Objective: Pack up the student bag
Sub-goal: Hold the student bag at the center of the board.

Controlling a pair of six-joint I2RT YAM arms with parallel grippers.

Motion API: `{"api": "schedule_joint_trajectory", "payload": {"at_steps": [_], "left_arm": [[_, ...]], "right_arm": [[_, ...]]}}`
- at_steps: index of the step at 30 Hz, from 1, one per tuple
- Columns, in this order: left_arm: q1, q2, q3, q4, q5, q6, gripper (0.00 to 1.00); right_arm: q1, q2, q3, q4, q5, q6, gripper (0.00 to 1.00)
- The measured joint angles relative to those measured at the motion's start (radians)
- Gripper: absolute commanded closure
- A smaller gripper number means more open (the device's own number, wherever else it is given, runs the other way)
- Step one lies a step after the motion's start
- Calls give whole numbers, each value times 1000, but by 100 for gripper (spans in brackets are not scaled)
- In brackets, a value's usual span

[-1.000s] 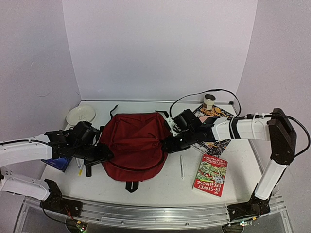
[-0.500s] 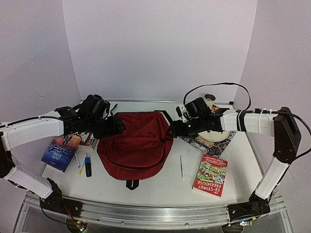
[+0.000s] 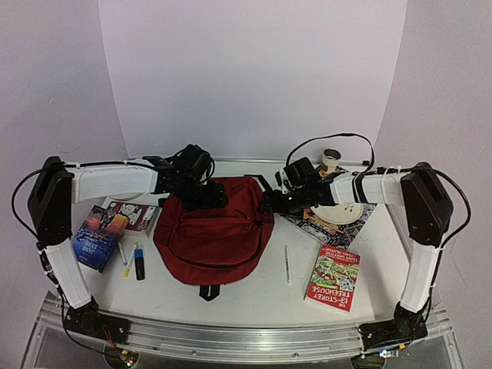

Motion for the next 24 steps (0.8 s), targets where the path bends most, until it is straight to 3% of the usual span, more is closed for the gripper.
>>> {"api": "schedule_joint_trajectory", "payload": {"at_steps": [8, 11, 20, 24], "left_arm": [[0, 82, 25, 5, 75, 5, 20], [0, 102, 28, 20, 110, -11, 20], [2, 138, 31, 70, 179, -71, 22], [2, 141, 41, 87, 201, -95, 22]], "right_arm": [[-4, 127, 86, 33, -29, 22, 13], [-4, 165, 104, 45, -41, 29, 28], [-9, 181, 89, 96, -84, 22, 96], [-9, 158, 49, 136, -107, 17, 100]]}}
